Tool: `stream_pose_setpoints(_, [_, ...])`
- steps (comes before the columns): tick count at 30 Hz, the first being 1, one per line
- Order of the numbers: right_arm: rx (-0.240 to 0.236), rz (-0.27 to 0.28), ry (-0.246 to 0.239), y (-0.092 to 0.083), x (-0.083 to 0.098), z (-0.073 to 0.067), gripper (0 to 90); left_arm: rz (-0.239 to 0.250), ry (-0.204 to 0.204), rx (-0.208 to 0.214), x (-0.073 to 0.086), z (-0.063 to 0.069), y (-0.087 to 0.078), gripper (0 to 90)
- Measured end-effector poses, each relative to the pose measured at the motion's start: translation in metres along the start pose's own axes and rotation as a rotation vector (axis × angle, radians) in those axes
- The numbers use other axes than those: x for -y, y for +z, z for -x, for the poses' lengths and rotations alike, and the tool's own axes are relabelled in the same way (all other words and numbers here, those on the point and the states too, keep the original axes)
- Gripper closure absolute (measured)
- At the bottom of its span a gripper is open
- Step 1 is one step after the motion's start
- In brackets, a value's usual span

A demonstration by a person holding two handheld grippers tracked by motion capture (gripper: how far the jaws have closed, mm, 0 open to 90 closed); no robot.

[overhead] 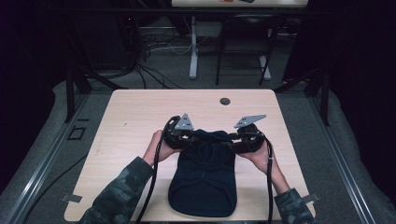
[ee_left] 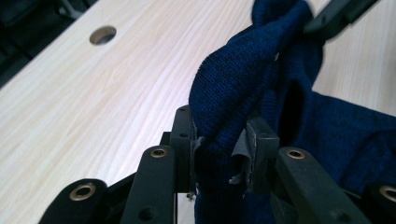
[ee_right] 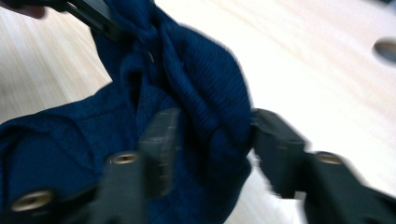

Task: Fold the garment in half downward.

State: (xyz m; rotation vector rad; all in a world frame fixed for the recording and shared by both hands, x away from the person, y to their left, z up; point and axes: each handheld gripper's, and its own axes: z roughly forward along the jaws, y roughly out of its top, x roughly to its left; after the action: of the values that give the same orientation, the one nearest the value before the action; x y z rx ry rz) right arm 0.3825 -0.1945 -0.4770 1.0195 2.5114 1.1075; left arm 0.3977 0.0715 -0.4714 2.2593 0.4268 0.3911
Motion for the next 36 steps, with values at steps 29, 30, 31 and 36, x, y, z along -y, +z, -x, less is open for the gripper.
stream_pose_setpoints(29, [0.183, 0.163, -0.173, 0.0, 0.002, -0.013, 77.5, -0.023, -0.106, -0.033, 0.01, -0.009, 0.001, 36.4])
stream_pose_setpoints(30, [0.183, 0.166, -0.173, -0.001, 0.002, -0.013, 77.5, -0.036, -0.101, -0.033, 0.011, -0.008, 0.003, 36.8])
stream_pose_setpoints(31, [0.181, 0.176, -0.179, -0.002, 0.003, -0.013, 77.5, -0.046, -0.092, -0.035, 0.012, -0.007, 0.004, 38.6])
stream_pose_setpoints(36, [0.15, 0.167, -0.192, -0.003, 0.006, -0.012, 75.1, -0.054, -0.038, -0.079, 0.015, 0.0, 0.009, 66.9])
